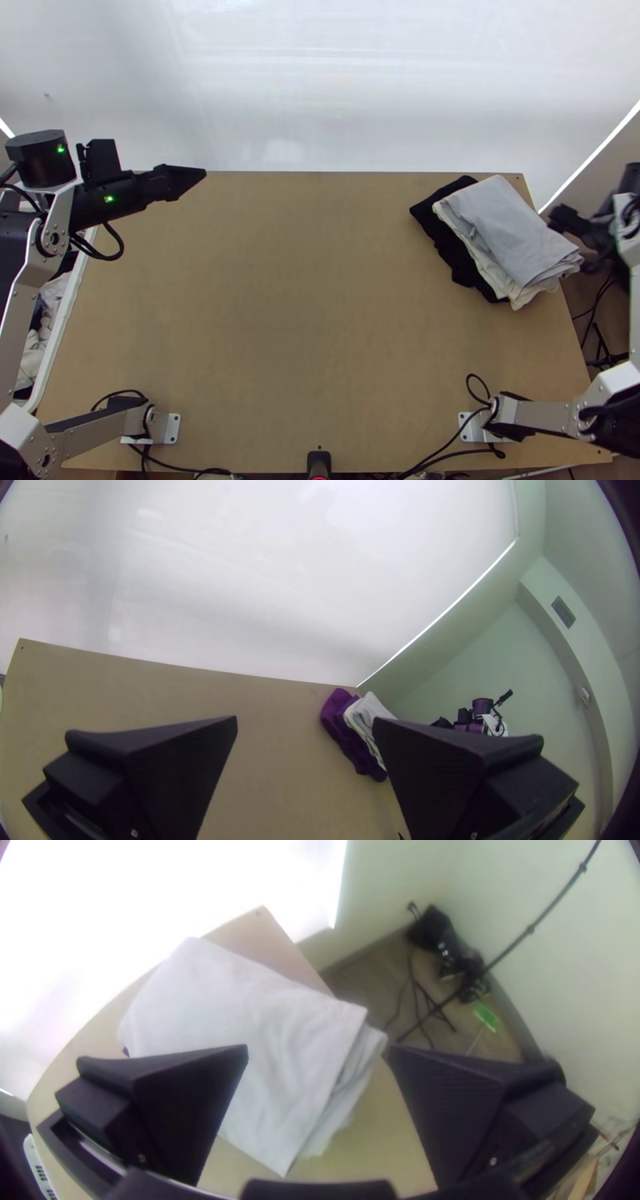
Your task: Fold the t-shirt
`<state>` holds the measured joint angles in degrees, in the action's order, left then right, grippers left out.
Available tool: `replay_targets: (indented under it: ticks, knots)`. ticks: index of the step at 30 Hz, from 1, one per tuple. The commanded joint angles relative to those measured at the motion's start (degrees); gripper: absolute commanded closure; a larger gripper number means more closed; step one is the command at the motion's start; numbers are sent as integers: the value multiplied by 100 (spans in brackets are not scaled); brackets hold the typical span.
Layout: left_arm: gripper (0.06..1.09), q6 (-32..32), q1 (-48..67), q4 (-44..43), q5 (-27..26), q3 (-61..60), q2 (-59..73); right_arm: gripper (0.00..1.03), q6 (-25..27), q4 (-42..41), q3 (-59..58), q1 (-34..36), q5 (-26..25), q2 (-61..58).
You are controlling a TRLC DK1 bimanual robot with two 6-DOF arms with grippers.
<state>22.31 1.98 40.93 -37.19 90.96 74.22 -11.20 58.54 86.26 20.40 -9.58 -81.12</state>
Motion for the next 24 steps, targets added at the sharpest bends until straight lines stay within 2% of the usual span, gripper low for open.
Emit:
replay_targets:
  ticks: [1, 3, 6, 14, 18, 22, 24]
  knots:
    - [10, 19, -40, -67, -34, -43, -39, 4, 496, -3226, -1665, -634, -246, 413]
    - [10, 107, -40, -76, -34, -52, -39, 4, 619, -4439, -2544, -634, -246, 395]
    - [10, 169, -22, -138, -34, -8, -48, 4, 637, -5037, -3379, -581, -246, 114]
    - [10, 169, -101, -138, -34, 98, -91, 4, 593, -5099, -4460, -370, -237, -308]
    - [10, 169, -101, -138, -34, 80, -83, 4, 566, -4975, -4196, -432, -237, 88]
    - [10, 204, -110, -138, -34, 18, -109, 4, 373, -4272, -3027, -977, -237, 677]
    - [10, 195, -136, -138, -34, -52, -153, 4, 312, -4184, -2535, -1320, -237, 703]
